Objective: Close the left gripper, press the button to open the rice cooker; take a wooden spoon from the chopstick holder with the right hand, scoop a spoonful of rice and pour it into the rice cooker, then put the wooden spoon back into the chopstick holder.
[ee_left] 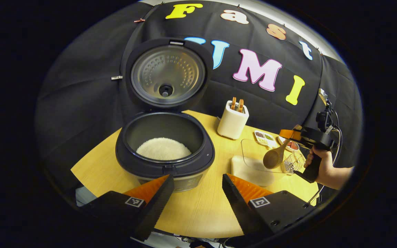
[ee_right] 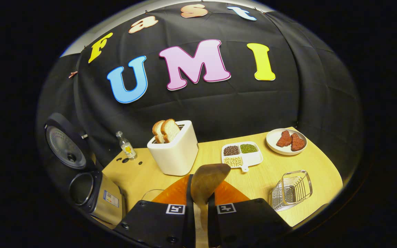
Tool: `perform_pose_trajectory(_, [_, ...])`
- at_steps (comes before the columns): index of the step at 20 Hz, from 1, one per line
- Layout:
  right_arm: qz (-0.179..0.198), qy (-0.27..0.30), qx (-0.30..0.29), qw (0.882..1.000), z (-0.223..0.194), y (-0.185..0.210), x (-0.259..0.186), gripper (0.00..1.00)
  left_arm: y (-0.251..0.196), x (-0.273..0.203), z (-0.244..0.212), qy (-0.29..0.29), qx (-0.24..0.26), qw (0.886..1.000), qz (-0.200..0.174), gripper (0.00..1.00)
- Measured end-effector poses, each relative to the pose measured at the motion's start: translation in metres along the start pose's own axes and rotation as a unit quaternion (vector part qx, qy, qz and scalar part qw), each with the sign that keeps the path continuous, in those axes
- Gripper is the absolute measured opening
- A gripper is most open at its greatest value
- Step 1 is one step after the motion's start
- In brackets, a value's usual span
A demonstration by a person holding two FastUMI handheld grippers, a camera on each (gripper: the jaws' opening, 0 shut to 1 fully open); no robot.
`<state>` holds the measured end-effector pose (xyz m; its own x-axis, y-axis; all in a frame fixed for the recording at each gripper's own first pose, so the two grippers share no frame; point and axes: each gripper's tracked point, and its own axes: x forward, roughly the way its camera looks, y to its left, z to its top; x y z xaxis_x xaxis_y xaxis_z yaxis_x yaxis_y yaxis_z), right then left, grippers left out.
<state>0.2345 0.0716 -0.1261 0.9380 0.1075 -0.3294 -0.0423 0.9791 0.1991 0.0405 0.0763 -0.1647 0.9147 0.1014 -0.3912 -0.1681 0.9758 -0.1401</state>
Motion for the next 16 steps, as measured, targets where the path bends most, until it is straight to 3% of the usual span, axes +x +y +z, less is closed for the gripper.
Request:
perform_pose_trajectory(5, [-0.014, 0.002, -0.001, 1.000, -0.027, 0.010, 0.012, 0.18, 0.011, 0.004, -0.007, 0.002, -0.018, 1.000, -0.008, 0.95])
perform_pose_trajectory(12, [0.024, 0.060, 0.107, 0.992, -0.057, 0.075, 0.011, 0.18, 0.023, -0.001, -0.009, 0.004, -0.039, 0.999, -0.009, 0.96])
perform_pose_trajectory(16, [0.018, 0.080, 0.141, 0.987, -0.062, 0.085, 0.017, 0.18, 0.027, -0.006, -0.008, 0.004, -0.045, 0.999, -0.011, 0.95])
